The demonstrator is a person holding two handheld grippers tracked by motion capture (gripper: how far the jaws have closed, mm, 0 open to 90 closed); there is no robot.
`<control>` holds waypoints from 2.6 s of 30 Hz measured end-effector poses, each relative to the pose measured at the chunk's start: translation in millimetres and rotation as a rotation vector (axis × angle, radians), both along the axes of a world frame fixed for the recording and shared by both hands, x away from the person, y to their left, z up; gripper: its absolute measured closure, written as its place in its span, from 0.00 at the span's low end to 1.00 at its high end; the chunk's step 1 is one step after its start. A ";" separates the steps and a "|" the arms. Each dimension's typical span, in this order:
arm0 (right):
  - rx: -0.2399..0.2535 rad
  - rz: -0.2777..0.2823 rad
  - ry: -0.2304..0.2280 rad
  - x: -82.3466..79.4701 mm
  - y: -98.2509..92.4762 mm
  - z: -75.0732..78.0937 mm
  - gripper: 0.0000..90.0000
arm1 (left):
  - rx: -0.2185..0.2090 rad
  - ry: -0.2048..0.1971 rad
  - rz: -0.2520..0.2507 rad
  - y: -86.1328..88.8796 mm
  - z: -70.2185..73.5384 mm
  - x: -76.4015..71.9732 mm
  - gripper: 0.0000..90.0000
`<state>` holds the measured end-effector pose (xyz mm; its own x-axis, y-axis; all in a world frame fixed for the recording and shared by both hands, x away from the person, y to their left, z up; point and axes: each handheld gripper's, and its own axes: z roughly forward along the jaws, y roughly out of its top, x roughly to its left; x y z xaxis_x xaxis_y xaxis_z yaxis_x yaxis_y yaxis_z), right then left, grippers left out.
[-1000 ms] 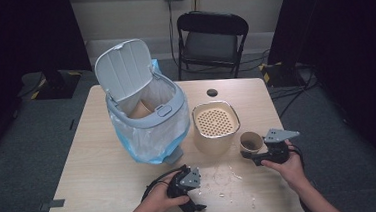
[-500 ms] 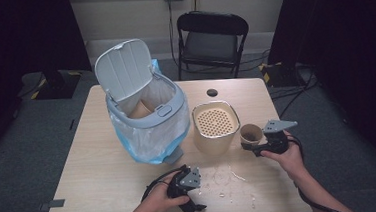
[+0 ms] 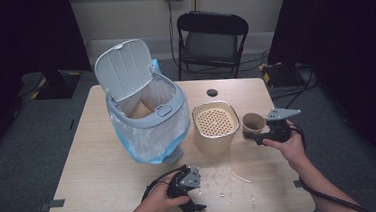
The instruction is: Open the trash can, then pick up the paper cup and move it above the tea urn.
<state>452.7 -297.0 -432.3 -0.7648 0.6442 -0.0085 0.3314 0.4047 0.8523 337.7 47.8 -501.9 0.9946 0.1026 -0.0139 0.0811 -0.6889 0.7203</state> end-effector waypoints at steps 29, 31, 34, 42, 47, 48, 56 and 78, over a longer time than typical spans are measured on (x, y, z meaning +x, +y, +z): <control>-0.001 -0.035 -0.007 22.0 -3.3 25.1 0.33 | 0.009 -0.007 -0.009 0.3 0.6 0.7 0.00; -0.007 -0.040 -0.009 24.5 -4.1 27.6 0.33 | -0.001 -0.002 0.001 -0.2 0.1 0.0 0.00; -0.014 -0.048 -0.018 30.1 -4.4 29.8 0.33 | 0.010 -0.009 -0.010 0.3 0.7 0.9 0.00; -0.027 -0.069 -0.039 47.0 0.6 33.3 0.33 | 0.004 -0.012 -0.006 0.1 0.5 0.8 0.00; -0.025 -0.066 -0.064 57.8 5.1 36.0 0.33 | 0.008 -0.015 -0.010 0.2 0.7 1.1 0.00; -0.025 -0.062 -0.067 60.0 6.2 36.6 0.33 | 0.002 -0.011 -0.004 -0.1 0.4 0.7 0.00; -0.030 -0.039 -0.121 74.9 16.8 46.3 0.33 | 0.000 -0.009 -0.005 -0.1 0.4 0.6 0.00; -0.160 -0.005 -0.315 91.4 38.9 68.0 0.34 | 0.015 -0.015 -0.018 0.7 1.1 1.7 0.00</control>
